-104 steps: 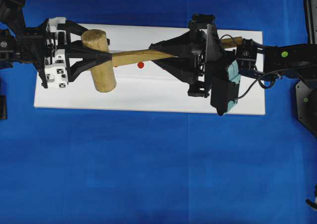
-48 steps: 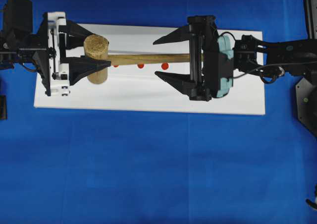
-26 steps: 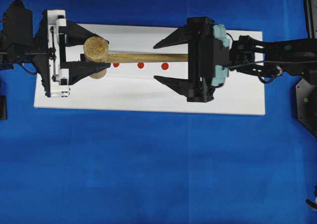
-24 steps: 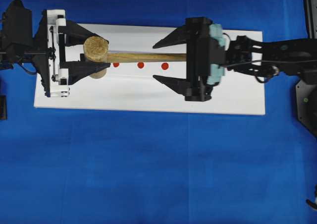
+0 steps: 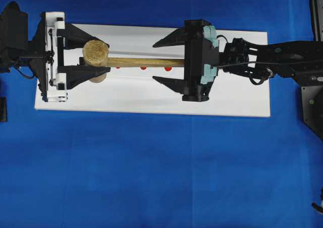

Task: Hit the mark with a hammer.
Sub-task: 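Open the right gripper, slide it along the handle toward the head, regrasp, then open the left gripper off the mallet head and withdraw left arm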

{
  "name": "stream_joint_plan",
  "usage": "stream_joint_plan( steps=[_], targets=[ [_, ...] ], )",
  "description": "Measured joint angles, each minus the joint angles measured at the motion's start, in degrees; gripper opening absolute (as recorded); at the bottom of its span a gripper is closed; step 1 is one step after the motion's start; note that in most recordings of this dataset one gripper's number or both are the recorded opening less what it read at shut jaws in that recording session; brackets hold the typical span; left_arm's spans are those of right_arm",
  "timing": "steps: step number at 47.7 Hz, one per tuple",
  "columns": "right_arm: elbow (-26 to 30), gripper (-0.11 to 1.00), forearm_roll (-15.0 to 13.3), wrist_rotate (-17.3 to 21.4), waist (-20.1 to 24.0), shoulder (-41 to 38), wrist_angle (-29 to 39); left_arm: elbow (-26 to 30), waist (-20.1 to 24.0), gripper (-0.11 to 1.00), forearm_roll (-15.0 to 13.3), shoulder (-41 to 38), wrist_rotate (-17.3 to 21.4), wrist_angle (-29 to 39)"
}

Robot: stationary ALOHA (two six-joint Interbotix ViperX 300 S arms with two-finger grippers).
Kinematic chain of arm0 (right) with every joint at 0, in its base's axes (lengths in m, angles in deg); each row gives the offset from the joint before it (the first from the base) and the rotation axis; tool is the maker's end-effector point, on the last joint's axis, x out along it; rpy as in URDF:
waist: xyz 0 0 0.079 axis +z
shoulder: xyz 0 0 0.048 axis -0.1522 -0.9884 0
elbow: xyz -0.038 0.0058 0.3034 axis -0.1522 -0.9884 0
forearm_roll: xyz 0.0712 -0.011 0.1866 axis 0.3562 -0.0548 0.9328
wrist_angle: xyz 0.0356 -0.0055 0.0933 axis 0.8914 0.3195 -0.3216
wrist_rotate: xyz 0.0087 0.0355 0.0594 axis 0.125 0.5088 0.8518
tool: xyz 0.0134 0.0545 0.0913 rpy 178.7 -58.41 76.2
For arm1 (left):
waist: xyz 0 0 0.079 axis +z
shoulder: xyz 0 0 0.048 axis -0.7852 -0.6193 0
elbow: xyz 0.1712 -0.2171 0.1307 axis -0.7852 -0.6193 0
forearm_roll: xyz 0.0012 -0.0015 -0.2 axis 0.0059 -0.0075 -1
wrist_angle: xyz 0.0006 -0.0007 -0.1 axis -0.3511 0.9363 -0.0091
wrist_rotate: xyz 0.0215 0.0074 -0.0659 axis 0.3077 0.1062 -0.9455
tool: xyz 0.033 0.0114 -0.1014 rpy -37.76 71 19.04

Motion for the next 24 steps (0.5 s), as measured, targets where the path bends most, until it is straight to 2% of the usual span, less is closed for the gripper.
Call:
stream_joint_plan(
  steps=[6, 11, 13, 24],
  targets=[
    [0.00, 0.28, 0.09, 0.00, -0.09, 0.00, 0.18, -0.09, 0.00, 0.47, 0.00, 0.00, 0.00, 0.00],
    [0.09, 0.05, 0.00, -0.09, 0.00, 0.00, 0.35, 0.00, 0.09, 0.47, -0.09, 0.09, 0.09, 0.09],
    [0.00, 0.02, 0.00, -0.09, 0.00, 0.00, 0.44, 0.00, 0.09, 0.47, 0.09, 0.09, 0.53, 0.09],
    [0.09, 0.03, 0.00, 0.09, 0.00, 0.00, 0.53, 0.00, 0.09, 0.47, 0.18, 0.09, 0.62, 0.09]
  ],
)
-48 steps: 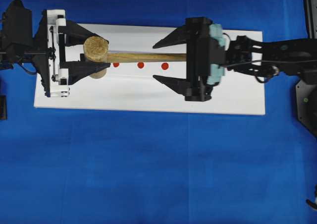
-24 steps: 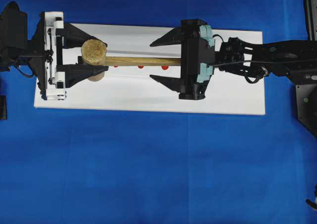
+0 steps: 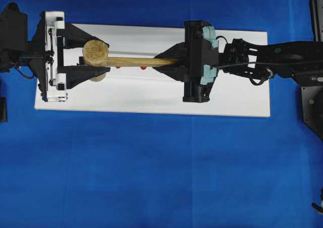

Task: Hit the mark with a hammer.
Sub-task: 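Open the left gripper off the mallet head and withdraw left arm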

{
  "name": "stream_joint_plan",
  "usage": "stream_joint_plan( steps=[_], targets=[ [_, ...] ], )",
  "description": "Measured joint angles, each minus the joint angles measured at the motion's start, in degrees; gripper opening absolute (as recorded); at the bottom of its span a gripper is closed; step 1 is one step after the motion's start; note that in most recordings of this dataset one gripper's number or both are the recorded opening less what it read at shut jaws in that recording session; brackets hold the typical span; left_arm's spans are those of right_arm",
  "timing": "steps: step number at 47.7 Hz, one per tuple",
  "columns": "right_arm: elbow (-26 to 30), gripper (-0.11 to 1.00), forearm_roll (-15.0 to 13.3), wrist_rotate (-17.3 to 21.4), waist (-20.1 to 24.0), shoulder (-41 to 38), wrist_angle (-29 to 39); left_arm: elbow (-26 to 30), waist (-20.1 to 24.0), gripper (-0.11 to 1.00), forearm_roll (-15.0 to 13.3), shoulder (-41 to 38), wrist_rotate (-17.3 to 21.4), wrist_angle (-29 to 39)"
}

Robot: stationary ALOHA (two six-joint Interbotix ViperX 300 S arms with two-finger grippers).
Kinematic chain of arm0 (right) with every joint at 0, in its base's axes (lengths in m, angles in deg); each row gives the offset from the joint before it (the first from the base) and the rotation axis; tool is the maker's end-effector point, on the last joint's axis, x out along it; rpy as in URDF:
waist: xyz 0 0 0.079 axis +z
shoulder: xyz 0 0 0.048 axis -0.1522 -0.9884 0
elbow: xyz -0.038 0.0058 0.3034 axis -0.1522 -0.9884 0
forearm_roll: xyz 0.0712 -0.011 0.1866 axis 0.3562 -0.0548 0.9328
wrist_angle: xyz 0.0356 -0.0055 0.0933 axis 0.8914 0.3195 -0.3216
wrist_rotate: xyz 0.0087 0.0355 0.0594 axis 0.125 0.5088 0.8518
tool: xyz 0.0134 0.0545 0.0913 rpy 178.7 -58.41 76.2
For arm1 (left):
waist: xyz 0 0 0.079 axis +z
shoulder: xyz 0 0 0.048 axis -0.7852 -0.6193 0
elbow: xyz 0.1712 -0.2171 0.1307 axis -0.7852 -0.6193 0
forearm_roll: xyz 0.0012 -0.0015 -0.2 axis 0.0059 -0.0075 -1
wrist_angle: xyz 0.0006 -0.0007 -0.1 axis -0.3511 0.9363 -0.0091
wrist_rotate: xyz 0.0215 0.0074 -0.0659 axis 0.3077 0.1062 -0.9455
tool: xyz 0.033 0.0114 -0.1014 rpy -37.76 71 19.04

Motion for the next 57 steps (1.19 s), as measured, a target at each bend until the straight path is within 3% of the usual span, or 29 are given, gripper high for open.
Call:
stream_joint_plan(
  steps=[13, 15, 19, 22, 30, 43, 57],
  targets=[
    [0.00, 0.03, 0.09, 0.00, 0.00, 0.00, 0.00, -0.09, -0.09, 0.48, 0.09, 0.00, -0.26, 0.00],
    [0.00, 0.03, 0.09, 0.00, 0.00, 0.00, 0.00, -0.09, 0.00, 0.53, 0.09, 0.00, -0.53, 0.09],
    [-0.09, 0.02, 0.26, -0.09, -0.26, -0.09, 0.09, -0.09, -0.18, 0.78, 0.00, 0.44, -1.05, 0.18],
    [-0.09, 0.02, 0.62, -0.09, -0.35, -0.09, 0.18, -0.18, -0.18, 0.87, 0.00, 0.70, -1.05, 0.53],
    [-0.09, 0.02, 1.23, -0.09, -0.26, 0.00, 0.26, -0.88, -0.09, 0.82, 0.00, 1.49, -1.14, 1.49],
    [-0.09, 0.02, 2.11, 0.00, -0.26, 0.18, 2.37, -3.78, 0.26, 0.82, 0.00, 6.06, -0.79, 4.22],
    [-0.09, 0.02, 3.96, 0.00, -0.26, 0.18, 4.92, -9.49, 1.58, 0.82, 0.00, 22.68, -0.62, 15.91]
  ],
)
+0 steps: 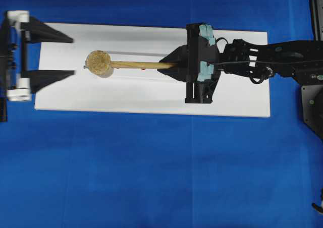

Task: Hit the mark with a hammer.

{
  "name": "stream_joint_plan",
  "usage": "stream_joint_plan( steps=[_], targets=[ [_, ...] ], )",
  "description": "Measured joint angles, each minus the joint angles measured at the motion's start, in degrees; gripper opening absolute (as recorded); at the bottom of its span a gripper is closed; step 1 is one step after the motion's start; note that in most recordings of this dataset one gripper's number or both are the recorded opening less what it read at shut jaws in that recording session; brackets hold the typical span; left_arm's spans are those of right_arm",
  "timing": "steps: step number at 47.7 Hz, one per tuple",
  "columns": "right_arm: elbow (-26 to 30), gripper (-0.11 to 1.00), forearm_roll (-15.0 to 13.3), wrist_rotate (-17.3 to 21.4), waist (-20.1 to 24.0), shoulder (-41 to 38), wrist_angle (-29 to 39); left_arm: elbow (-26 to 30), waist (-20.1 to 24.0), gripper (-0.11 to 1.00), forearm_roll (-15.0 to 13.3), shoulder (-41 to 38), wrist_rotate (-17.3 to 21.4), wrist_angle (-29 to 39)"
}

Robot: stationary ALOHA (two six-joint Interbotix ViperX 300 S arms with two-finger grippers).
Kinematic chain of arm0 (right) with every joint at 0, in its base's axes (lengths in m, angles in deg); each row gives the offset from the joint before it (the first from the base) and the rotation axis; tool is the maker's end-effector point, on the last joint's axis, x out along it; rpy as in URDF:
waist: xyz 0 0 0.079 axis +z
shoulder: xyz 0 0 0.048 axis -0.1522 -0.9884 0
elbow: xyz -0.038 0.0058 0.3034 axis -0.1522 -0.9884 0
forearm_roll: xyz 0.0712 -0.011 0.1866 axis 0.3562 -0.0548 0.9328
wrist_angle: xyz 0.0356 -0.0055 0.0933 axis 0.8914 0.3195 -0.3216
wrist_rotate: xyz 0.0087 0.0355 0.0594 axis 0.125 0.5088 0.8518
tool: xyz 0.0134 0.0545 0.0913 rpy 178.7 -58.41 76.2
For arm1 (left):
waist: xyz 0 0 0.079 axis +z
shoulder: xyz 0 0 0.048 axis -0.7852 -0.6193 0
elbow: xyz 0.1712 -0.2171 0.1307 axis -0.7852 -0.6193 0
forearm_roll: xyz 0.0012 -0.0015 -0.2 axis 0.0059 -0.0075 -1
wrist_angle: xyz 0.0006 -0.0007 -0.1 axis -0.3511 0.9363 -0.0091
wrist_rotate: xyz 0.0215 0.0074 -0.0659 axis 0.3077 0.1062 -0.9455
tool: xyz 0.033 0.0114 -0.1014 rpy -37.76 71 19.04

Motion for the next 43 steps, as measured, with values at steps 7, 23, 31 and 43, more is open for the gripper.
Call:
stream_joint_plan(
  steps=[7, 23, 31, 43],
  targets=[
    [0.00, 0.02, 0.44, 0.00, 0.00, 0.00, 0.44, -1.85, 0.00, 0.82, 0.00, 9.05, 0.00, 8.61],
    [0.00, 0.02, 0.97, 0.00, 0.09, 0.00, 0.62, -3.78, 0.09, 0.82, 0.00, 15.91, 0.09, 14.50],
    [0.00, 0.02, 1.14, -0.09, -0.35, 0.00, 0.62, -3.96, 0.09, 0.82, 0.00, 15.38, 0.09, 14.50],
    [0.00, 0.02, 1.76, -0.09, -3.69, 0.00, 0.70, -4.04, 0.09, 0.82, 0.00, 15.38, 0.09, 13.80]
  ],
)
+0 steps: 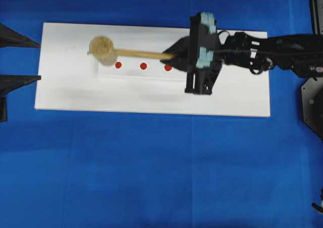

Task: Hit the mark with a hammer.

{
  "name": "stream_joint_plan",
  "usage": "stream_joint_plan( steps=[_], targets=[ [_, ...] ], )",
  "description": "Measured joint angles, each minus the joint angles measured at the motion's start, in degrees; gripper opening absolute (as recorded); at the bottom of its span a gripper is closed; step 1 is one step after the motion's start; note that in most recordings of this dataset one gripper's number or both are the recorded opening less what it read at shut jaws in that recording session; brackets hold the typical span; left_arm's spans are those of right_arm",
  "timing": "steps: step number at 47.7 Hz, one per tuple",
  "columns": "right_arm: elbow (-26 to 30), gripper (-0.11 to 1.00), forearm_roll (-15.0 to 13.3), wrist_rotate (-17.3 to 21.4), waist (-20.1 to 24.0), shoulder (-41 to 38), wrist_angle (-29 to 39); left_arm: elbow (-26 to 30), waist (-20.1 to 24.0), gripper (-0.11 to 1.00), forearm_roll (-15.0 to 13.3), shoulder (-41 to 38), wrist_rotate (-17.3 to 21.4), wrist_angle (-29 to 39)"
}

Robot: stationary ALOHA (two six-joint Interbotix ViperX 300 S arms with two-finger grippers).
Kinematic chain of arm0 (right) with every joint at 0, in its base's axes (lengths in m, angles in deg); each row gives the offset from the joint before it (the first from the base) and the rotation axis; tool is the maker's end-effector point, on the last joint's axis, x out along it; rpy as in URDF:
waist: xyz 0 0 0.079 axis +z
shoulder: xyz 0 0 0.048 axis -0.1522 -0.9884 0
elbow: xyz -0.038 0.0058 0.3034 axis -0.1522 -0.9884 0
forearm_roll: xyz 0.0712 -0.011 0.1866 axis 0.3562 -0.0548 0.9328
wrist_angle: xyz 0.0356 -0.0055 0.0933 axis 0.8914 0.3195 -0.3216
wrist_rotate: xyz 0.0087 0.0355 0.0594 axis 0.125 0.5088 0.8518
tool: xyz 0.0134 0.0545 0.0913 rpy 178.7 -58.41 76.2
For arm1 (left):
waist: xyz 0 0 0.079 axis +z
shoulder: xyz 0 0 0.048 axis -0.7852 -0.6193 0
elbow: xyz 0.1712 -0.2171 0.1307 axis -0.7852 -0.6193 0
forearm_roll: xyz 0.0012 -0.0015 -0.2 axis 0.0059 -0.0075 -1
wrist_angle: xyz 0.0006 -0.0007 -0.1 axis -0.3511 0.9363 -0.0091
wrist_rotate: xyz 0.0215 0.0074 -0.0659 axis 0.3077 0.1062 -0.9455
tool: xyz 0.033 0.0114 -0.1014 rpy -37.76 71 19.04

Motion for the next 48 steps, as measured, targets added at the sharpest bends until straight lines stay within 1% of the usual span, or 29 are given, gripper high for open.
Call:
stream_joint_plan(
  steps=[18, 22, 25, 32, 40, 48],
  targets=[
    [-0.09, 0.02, 0.44, 0.09, -0.18, 0.00, 0.79, -0.09, 0.00, 0.81, 0.09, -0.09, -0.09, -0.09],
    [-0.44, 0.02, 1.23, 0.09, -0.18, 0.00, 0.79, -0.09, 0.00, 0.81, 0.09, -0.09, 0.00, -0.09],
    [-0.97, 0.02, 2.37, 0.18, -0.18, -0.62, 0.79, -0.09, 0.00, 0.81, 0.00, -0.09, -0.09, -0.09],
    [-2.37, 0.02, 5.19, 0.09, -0.26, -5.01, 1.23, -0.09, 0.00, 0.81, 0.00, -0.09, 0.00, -0.18],
    [-2.81, 0.02, 5.71, 0.18, -0.44, -5.63, 2.46, -0.09, 0.00, 0.81, 0.09, -0.09, 0.00, -0.70],
    [-3.34, 0.02, 5.80, 0.09, -0.44, -4.31, 1.76, -0.09, 0.00, 0.81, 0.00, -0.09, -0.18, -0.70]
  ],
)
